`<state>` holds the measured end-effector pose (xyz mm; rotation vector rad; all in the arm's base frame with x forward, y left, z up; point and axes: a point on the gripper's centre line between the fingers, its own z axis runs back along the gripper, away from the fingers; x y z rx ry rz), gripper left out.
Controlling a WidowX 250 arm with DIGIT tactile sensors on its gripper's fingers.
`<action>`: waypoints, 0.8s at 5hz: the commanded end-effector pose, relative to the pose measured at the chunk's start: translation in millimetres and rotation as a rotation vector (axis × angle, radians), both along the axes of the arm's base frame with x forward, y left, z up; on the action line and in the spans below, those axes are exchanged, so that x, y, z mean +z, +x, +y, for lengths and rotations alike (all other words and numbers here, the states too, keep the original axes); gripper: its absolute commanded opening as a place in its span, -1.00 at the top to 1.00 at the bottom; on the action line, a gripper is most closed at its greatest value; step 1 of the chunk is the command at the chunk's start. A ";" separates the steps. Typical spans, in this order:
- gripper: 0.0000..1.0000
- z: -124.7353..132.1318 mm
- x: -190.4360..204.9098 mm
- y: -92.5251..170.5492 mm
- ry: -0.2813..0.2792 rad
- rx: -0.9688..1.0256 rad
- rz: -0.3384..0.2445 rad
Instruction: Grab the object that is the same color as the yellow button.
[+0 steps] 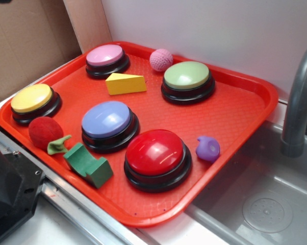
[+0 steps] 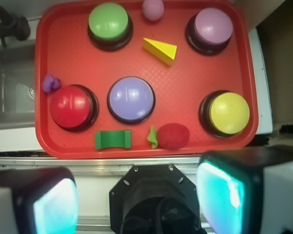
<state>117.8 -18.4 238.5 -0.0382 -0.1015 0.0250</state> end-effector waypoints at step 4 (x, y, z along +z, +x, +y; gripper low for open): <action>-1.00 36.0 -92.2 121.2 0.077 -0.437 -0.220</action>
